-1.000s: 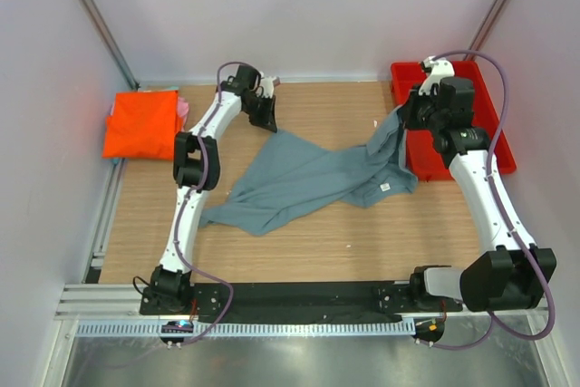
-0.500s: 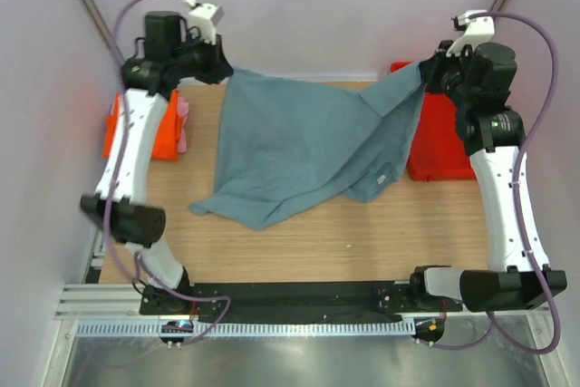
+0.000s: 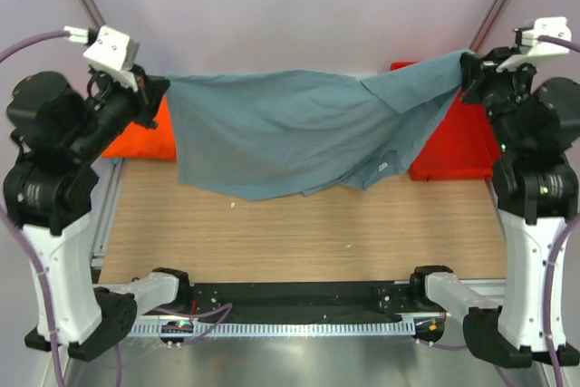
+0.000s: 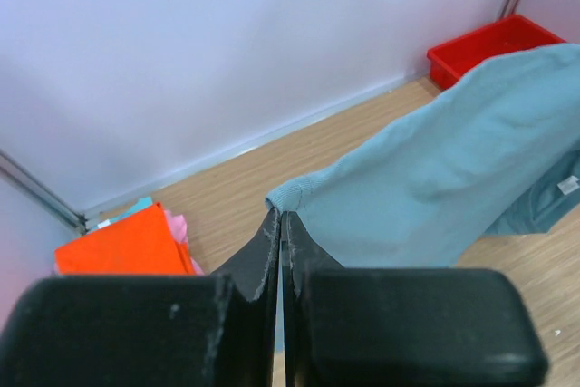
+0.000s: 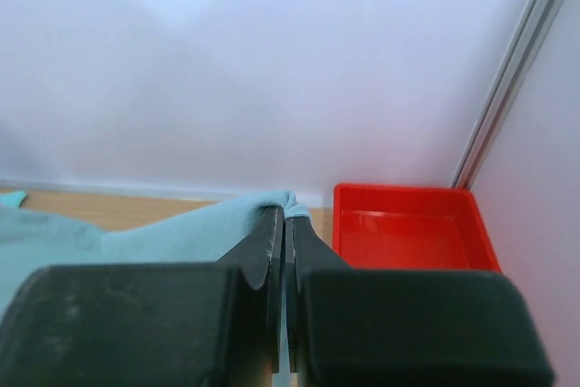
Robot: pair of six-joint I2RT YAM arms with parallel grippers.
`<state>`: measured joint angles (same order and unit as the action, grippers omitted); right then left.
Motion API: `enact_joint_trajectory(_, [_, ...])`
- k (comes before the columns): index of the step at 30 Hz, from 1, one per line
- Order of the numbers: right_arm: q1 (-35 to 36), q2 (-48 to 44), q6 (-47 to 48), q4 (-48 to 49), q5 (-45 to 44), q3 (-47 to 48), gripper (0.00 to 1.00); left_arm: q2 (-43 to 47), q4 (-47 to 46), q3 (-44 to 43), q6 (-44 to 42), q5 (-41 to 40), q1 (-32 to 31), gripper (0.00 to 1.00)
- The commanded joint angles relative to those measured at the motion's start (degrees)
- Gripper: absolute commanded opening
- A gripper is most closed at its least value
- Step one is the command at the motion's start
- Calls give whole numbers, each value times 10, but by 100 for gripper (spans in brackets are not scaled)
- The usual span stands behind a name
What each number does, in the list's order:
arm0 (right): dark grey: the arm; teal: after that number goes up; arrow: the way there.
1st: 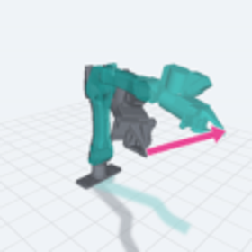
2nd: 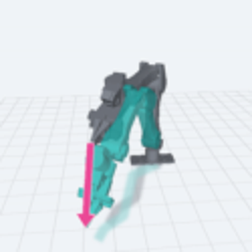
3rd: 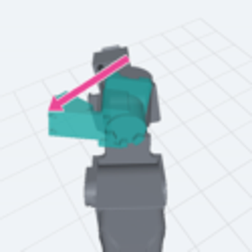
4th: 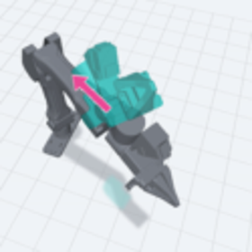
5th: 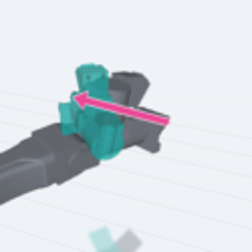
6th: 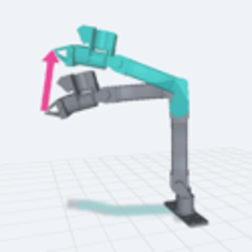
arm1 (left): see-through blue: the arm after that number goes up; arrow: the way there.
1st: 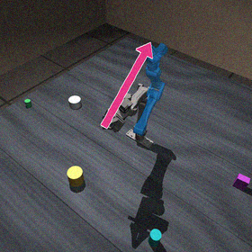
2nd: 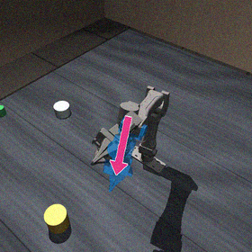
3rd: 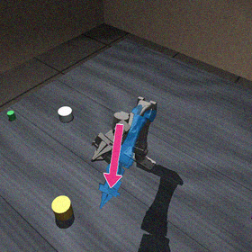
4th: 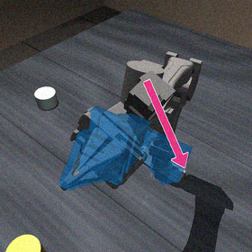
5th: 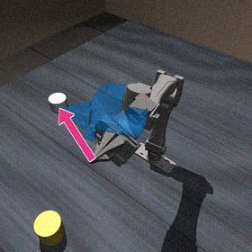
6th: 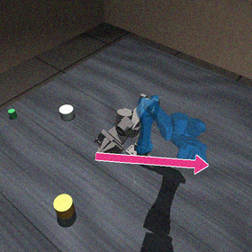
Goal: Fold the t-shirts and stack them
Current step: Flatten the tshirt out
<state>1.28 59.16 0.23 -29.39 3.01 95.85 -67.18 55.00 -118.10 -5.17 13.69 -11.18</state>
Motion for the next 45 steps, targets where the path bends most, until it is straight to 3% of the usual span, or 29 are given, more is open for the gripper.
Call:
enact_joint_trajectory(1, [-2,-33,31,9,9,56,1,41,18,-28,-14,-29,0,0])
enact_joint_trajectory(9, [-3,-55,41,-12,11,223,1,57,50,-169,-26,-61,1,0])
enact_joint_trajectory(19, [-5,-30,97,-25,-15,333,1,79,3,-143,-122,-156,0,0])
enact_joint_trajectory(27, [-5,50,143,13,-43,311,1,27,-82,-81,-185,-218,1,0])
enact_joint_trajectory(37, [-6,98,161,97,-68,133,1,-42,-194,91,-217,-250,1,0])
enact_joint_trajectory(45, [-6,129,153,105,-77,122,1,-94,-212,75,-210,-240,15,0])
